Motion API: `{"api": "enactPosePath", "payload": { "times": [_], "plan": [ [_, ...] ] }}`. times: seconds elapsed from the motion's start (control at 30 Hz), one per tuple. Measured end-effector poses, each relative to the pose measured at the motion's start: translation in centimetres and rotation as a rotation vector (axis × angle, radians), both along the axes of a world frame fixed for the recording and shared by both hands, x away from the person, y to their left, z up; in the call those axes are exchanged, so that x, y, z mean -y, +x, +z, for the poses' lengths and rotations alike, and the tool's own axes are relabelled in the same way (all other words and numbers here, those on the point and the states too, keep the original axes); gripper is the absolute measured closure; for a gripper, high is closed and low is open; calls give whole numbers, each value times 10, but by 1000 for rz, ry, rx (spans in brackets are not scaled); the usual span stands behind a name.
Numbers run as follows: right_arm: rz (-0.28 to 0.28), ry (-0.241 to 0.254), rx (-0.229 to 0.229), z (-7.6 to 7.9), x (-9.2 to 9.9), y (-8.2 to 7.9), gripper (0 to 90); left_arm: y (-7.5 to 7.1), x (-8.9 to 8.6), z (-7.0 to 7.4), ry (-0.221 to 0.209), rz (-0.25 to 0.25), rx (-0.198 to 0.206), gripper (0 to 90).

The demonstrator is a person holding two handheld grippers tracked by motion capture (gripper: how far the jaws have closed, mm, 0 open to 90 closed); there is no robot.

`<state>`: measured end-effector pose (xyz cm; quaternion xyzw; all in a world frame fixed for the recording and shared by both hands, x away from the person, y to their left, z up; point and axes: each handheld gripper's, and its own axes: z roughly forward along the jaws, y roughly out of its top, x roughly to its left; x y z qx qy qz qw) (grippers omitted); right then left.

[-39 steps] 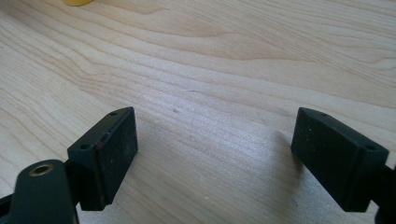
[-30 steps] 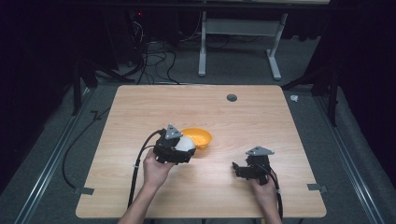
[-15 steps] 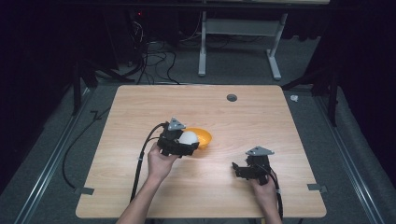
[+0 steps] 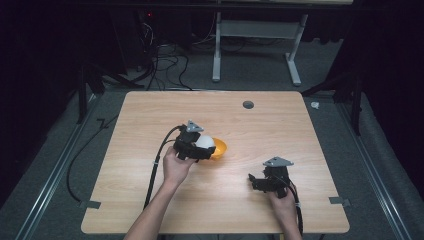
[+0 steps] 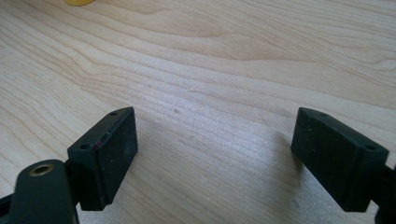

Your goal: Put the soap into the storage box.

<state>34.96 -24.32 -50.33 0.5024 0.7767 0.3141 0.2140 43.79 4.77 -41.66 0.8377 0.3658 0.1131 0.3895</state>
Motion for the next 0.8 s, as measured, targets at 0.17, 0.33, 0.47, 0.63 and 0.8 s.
{"api": "enactPosePath", "payload": {
  "times": [0.17,0.33,0.47,0.63,0.8],
  "plan": [
    [0,0,0,0,0,0,153,6,6,-1,17,7,0,242],
    [0,0,0,0,0,0,153,11,8,-5,24,26,-5,242],
    [0,0,0,0,0,0,153,15,9,-9,43,42,-12,241],
    [0,0,0,0,0,0,153,18,10,-13,54,55,-19,241],
    [0,0,0,0,0,0,153,21,12,-18,83,64,-12,241]
  ]
}}
